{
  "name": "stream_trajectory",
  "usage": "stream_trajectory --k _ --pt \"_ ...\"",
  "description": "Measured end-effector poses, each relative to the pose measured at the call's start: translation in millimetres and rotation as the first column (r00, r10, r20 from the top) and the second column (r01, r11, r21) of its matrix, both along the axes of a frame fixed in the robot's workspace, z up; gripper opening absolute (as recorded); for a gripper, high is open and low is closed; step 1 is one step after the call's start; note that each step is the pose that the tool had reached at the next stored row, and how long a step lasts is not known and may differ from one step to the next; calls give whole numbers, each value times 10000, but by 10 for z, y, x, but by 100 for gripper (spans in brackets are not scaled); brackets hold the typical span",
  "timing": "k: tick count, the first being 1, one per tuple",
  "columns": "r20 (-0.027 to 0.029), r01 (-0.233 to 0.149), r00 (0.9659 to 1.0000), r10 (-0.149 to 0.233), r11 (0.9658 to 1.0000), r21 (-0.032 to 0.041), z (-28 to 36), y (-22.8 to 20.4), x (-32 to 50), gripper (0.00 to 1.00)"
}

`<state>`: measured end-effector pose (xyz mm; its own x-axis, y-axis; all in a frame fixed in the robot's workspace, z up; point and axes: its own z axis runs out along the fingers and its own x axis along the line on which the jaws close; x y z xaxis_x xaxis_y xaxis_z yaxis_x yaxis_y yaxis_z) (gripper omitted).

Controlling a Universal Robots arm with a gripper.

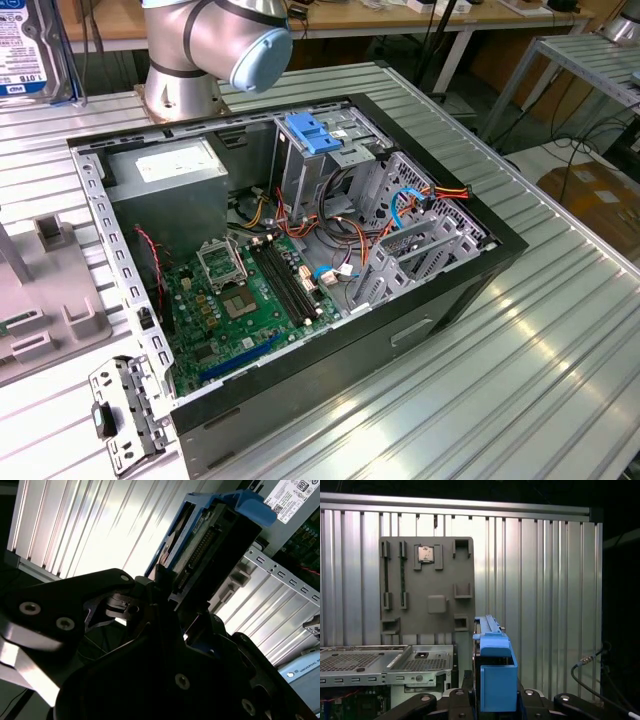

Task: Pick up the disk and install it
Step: 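Pick up the disk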

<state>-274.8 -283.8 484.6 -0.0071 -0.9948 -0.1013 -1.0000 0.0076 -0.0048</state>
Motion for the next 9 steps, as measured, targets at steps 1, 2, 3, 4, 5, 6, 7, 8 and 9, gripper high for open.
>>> stream_trajectory --k 1,2,3,4,5,6,7,8,9 --pt "0 0 10000 0 10000 0 0 0 7 36" --pt "0 0 10000 0 10000 0 0 0 14 36" --pt "0 0 10000 0 10000 0 0 0 19 36" --pt "0 0 10000 0 10000 0 0 0 26 36" --pt "0 0 10000 0 10000 0 0 0 31 36" --pt "1 0 10000 0 10000 0 0 0 38 36" --pt "0 0 10000 0 10000 0 0 0 43 36" --pt "0 1 10000 -1 10000 0 0 0 50 36" --pt "0 1 10000 -1 10000 0 0 0 55 36"
